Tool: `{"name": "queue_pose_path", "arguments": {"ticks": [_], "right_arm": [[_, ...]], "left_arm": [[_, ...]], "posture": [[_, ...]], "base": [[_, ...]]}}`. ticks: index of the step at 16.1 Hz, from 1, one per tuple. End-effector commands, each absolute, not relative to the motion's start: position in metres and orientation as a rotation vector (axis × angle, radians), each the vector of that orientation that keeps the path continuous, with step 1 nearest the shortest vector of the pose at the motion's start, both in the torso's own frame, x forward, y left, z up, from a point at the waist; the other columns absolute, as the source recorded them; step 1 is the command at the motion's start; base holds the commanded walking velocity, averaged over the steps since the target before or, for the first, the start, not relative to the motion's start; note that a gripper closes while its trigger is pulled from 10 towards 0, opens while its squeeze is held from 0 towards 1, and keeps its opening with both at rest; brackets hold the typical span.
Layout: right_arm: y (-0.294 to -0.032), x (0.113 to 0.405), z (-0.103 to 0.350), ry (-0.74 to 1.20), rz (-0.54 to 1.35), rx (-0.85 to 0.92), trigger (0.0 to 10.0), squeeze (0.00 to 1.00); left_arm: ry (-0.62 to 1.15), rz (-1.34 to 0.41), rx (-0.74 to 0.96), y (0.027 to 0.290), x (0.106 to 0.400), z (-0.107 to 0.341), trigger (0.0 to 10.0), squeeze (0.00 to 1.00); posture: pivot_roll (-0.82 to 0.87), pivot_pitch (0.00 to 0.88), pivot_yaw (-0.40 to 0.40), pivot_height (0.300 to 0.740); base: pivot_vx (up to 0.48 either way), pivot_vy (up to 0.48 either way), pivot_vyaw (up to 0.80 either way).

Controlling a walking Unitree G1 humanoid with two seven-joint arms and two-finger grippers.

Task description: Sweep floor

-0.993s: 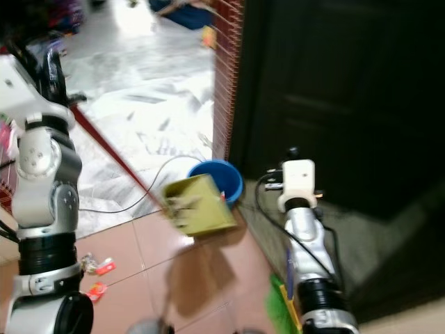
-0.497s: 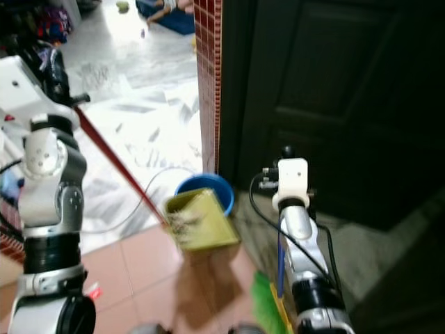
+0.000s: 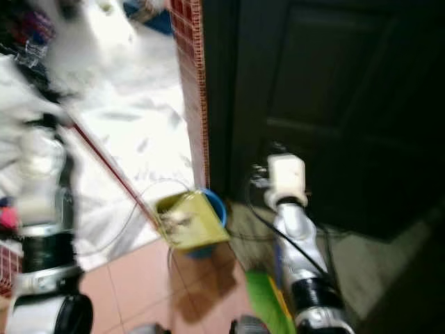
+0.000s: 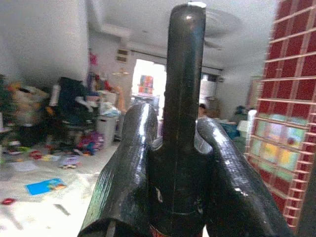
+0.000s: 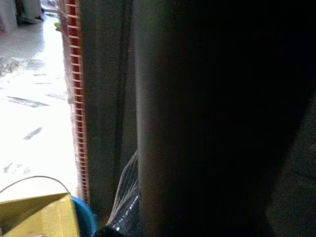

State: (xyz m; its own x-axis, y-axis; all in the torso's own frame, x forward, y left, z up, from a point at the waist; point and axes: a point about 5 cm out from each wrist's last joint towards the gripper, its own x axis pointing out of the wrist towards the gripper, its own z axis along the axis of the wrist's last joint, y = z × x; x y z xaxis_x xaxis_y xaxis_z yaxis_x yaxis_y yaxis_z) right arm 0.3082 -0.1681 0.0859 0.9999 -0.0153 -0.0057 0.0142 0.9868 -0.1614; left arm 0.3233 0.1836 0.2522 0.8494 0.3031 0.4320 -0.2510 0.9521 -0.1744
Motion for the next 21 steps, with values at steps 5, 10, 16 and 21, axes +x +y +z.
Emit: {"name": "queue_pose_path", "arguments": {"ticks": [5,10,16,21], "right_arm": [[-0.160,0.313,0.097,-0.040,0.016,-0.168,10.0,0.00],[-0.159,0.314,0.097,-0.039,0.023,-0.169,10.0,0.00],[-0.158,0.314,0.097,-0.041,0.029,-0.168,10.0,0.00],[-0.158,0.315,0.098,-0.044,0.028,-0.170,10.0,0.00]], "left_arm": [[-0.588,0.353,-0.010,0.192,0.317,0.273,10.0,0.00],[-0.625,0.351,0.046,0.183,0.316,0.275,10.0,0.00],[-0.776,0.042,0.210,0.125,0.308,0.283,10.0,0.00],[-0.757,-0.249,0.238,0.085,0.298,0.255,10.0,0.00]], "posture": [[0.02,0.000,0.008,0.740],[0.02,0.000,0.004,0.740],[0.02,0.000,0.003,0.740],[0.02,0.000,0.000,0.740]], "base": [[0.459,0.000,0.00],[0.000,0.000,0.00],[0.000,0.000,0.00],[0.000,0.000,0.00]]}}
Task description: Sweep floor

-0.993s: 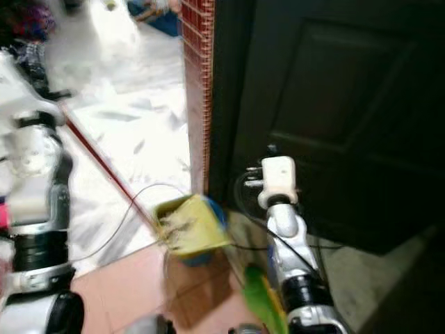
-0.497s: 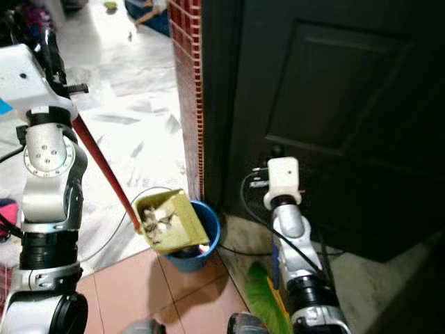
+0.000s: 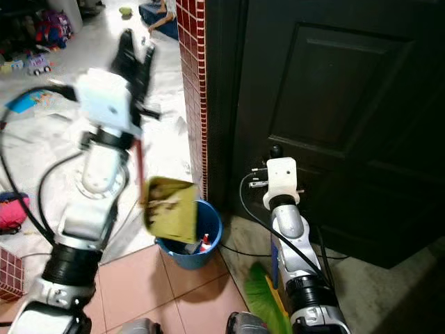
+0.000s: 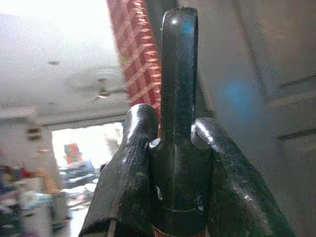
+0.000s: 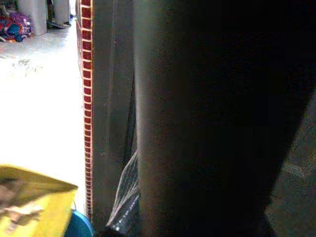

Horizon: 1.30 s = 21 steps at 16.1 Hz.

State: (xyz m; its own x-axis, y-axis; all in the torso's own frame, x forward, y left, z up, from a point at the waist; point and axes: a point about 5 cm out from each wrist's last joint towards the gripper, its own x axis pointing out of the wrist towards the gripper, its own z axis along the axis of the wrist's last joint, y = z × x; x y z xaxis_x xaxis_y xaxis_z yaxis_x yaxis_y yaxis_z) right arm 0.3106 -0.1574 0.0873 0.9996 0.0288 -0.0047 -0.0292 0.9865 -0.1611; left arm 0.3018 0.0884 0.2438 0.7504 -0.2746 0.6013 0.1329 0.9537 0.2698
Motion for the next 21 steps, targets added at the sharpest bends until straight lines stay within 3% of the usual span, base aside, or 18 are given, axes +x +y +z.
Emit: {"name": "queue_pose_path", "arguments": {"ticks": [1,3,5,6,14,18,21], "right_arm": [[-0.158,0.315,0.098,-0.044,0.027,-0.171,10.0,0.00],[-0.158,0.315,0.098,-0.044,0.029,-0.172,10.0,0.00],[-0.158,0.315,0.098,-0.044,0.028,-0.174,10.0,0.00],[-0.158,0.315,0.098,-0.044,0.028,-0.174,10.0,0.00],[-0.158,0.316,0.098,-0.042,0.031,-0.180,10.0,0.00],[-0.160,0.315,0.095,-0.034,0.029,-0.183,10.0,0.00],[-0.159,0.316,0.095,-0.031,0.036,-0.184,10.0,0.00]], "left_arm": [[-0.754,-0.314,0.241,0.078,0.295,0.251,10.0,0.00],[-0.696,-0.686,0.365,0.046,0.279,0.227,10.0,0.00],[-0.625,-0.919,0.493,0.033,0.266,0.205,10.0,0.00],[-0.634,-0.944,0.532,0.033,0.264,0.202,10.0,0.00],[-0.639,-0.885,0.457,0.040,0.272,0.217,10.0,0.00],[-0.766,-0.649,0.330,0.064,0.281,0.267,10.0,0.00],[-0.839,-0.476,0.328,0.086,0.285,0.293,10.0,0.00]], "posture": [[0.02,0.000,0.001,0.740],[0.02,0.000,0.001,0.740],[0.02,0.000,0.002,0.740],[0.02,0.000,0.002,0.740],[0.01,0.000,-0.002,0.740],[0.01,0.000,-0.006,0.740],[0.02,0.000,-0.012,0.740]], "base": [[0.000,0.000,0.00],[0.000,0.000,0.00],[0.000,0.000,0.00],[0.000,0.000,0.00],[0.000,0.000,0.00],[0.000,0.000,0.00],[0.000,0.000,0.00]]}}
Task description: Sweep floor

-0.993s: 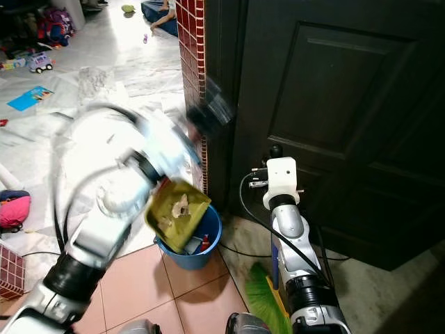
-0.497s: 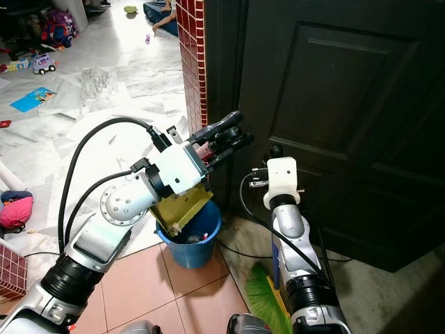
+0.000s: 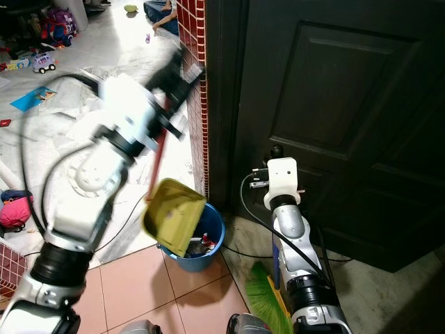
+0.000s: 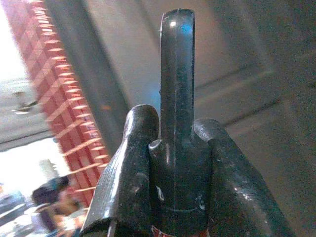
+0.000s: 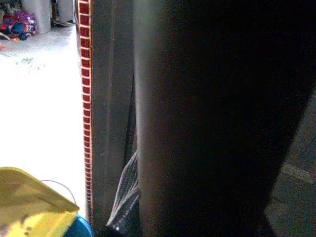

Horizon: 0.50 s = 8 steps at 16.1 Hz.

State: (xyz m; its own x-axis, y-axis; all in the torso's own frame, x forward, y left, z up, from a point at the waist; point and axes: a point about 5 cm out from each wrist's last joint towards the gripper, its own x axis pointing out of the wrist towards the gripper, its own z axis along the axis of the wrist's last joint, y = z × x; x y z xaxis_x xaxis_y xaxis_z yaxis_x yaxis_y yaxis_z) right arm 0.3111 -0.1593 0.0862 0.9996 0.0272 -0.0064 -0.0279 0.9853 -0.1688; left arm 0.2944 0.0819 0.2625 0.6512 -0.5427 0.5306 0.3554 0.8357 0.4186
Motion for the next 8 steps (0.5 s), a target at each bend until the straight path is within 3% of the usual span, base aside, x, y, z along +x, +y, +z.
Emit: {"name": "queue_pose_path", "arguments": {"ticks": [1,4,8], "right_arm": [[-0.158,0.317,0.095,-0.033,0.038,-0.184,10.0,0.00],[-0.158,0.317,0.095,-0.033,0.042,-0.184,10.0,0.00],[-0.156,0.316,0.093,-0.029,0.050,-0.179,10.0,0.00]], "left_arm": [[-0.875,-0.405,0.345,0.094,0.287,0.303,10.0,0.00],[-0.982,-0.183,0.416,0.122,0.287,0.329,10.0,0.00],[-0.864,0.058,0.495,0.160,0.304,0.307,10.0,0.00]], "posture": [[0.02,0.000,-0.012,0.740],[0.02,0.000,-0.017,0.740],[0.02,0.000,-0.016,0.740]], "base": [[0.000,0.000,0.00],[0.000,0.000,0.00],[0.000,0.000,0.00]]}}
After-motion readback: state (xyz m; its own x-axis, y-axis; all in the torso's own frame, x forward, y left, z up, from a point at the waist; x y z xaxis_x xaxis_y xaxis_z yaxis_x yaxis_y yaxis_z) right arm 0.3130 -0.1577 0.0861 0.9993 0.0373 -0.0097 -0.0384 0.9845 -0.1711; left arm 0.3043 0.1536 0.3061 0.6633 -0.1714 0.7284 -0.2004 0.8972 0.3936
